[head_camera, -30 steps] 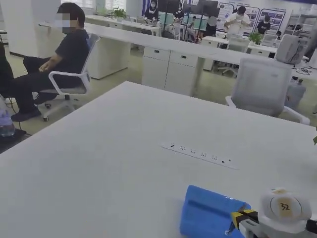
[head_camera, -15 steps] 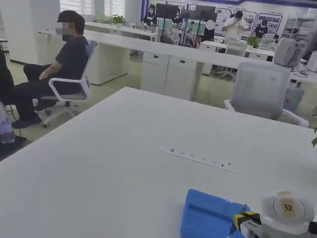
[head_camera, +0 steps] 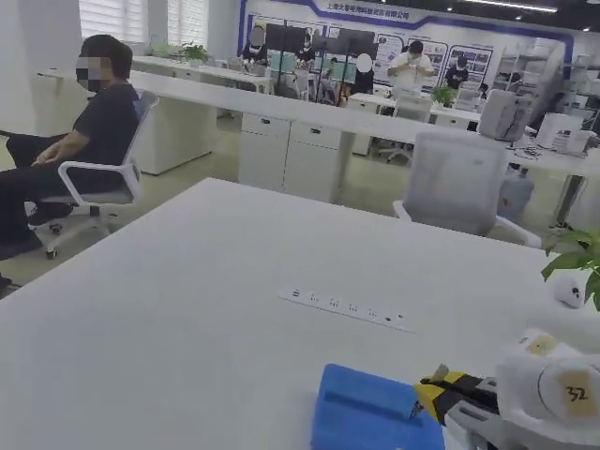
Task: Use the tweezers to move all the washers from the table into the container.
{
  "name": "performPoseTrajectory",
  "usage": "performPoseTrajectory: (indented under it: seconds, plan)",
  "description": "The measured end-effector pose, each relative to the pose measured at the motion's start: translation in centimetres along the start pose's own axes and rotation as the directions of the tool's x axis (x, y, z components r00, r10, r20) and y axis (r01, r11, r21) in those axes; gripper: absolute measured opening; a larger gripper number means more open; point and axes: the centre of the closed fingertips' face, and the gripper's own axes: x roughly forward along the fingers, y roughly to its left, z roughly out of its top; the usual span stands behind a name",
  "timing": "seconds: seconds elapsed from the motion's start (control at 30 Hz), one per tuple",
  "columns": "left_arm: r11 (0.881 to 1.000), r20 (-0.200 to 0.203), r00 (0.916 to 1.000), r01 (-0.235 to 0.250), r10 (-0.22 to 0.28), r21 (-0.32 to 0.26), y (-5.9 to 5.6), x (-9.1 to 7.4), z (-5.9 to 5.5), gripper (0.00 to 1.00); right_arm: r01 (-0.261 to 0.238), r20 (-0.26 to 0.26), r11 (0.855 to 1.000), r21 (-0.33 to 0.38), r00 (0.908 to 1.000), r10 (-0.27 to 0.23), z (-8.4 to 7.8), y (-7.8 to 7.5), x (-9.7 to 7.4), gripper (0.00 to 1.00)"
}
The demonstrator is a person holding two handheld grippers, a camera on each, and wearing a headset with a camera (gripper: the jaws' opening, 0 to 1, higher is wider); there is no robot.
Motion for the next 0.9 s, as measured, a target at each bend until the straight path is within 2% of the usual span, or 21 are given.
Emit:
performPoseTrajectory:
  seconds: [0.07, 0.13, 0.2, 0.23, 0.27, 0.33, 0.4, 0.43, 0.5, 0.63, 0.7, 0.77, 0.8, 0.9]
  plan:
    - [1.0, 0.002, 1.0, 0.0, 0.0, 0.002, 0.0, 0.0, 0.0, 0.87, -0.044, -0.04, 0.995, -0.085, 0.9984, 0.04, -0.7, 1.5, -0.5, 0.01]
    - [1.0, 0.002, 1.0, -0.004, 0.004, 0.003, 0.0, -0.1, 0.1, 0.87, -0.114, -0.094, 0.985, -0.132, 0.9903, 0.102, -1.9, 3.3, -0.8, 0.01]
    - [1.0, -0.002, 1.0, -0.009, 0.009, 0.003, 0.1, -0.1, 0.0, 0.86, -0.186, -0.171, 0.967, -0.175, 0.9728, 0.156, -3.8, 4.7, -0.9, 0.01]
    - [1.0, -0.004, 0.9999, -0.013, 0.013, 0.005, 0.2, -0.1, 0.0, 0.86, -0.221, -0.211, 0.958, -0.184, 0.9605, 0.181, -4.8, 5.6, -1.0, 0.01]
    - [1.0, -0.003, 0.9999, -0.017, 0.017, 0.007, 0.3, -0.1, 0.0, 0.86, -0.223, -0.221, 0.957, -0.184, 0.9584, 0.18, -5.1, 5.7, -0.9, 0.01]
    - [1.0, -0.001, 0.9998, -0.021, 0.021, 0.006, 0.3, -0.1, 0.0, 0.86, -0.25, -0.276, 0.951, -0.182, 0.9412, 0.195, -6.6, 6.6, -0.9, 0.01]
    - [1.0, -0.003, 0.9998, -0.022, 0.022, 0.003, 0.4, -0.1, 0.0, 0.86, -0.288, -0.33, 0.94, -0.181, 0.9187, 0.217, -7.9, 7.3, -0.7, 0.01]
    - [1.0, -0.004, 0.9998, -0.021, 0.021, 0.002, 0.4, -0.1, 0.0, 0.86, -0.309, -0.363, 0.931, -0.194, 0.9046, 0.224, -8.6, 7.7, -0.5, 0.01]
    - [1.0, -0.008, 0.9998, -0.017, 0.017, 0.007, 0.3, -0.1, -0.1, 0.86, -0.33, -0.405, 0.915, -0.231, 0.8878, 0.218, -9.5, 7.9, 0.0, 0.01]
    - [1.0, -0.018, 0.9997, -0.014, 0.015, 0.018, 0.2, 0.0, -0.2, 0.86, -0.358, -0.431, 0.911, -0.206, 0.8688, 0.244, -10.3, 8.5, 1.6, 0.01]
    - [1.0, -0.02, 0.9997, -0.015, 0.016, 0.017, 0.2, 0.0, -0.3, 0.86, -0.365, -0.433, 0.909, -0.201, 0.8655, 0.251, -10.4, 8.9, 2.1, 0.01]
    - [1.0, -0.018, 0.9997, -0.016, 0.016, 0.013, 0.2, 0.0, -0.2, 0.86, -0.377, -0.437, 0.903, -0.209, 0.8617, 0.258, -10.4, 9.2, 2.7, 0.01]
    - [1.0, -0.017, 0.9997, -0.017, 0.017, 0.012, 0.3, 0.0, -0.2, 0.86, -0.39, -0.43, 0.895, -0.217, 0.8613, 0.271, -10.3, 9.6, 3.2, 0.01]
    - [1.0, -0.02, 0.9996, -0.019, 0.02, 0.013, 0.3, 0.0, -0.3, 0.85, -0.415, -0.442, 0.882, -0.226, 0.8499, 0.287, -10.3, 10.1, 4.2, 0.01]
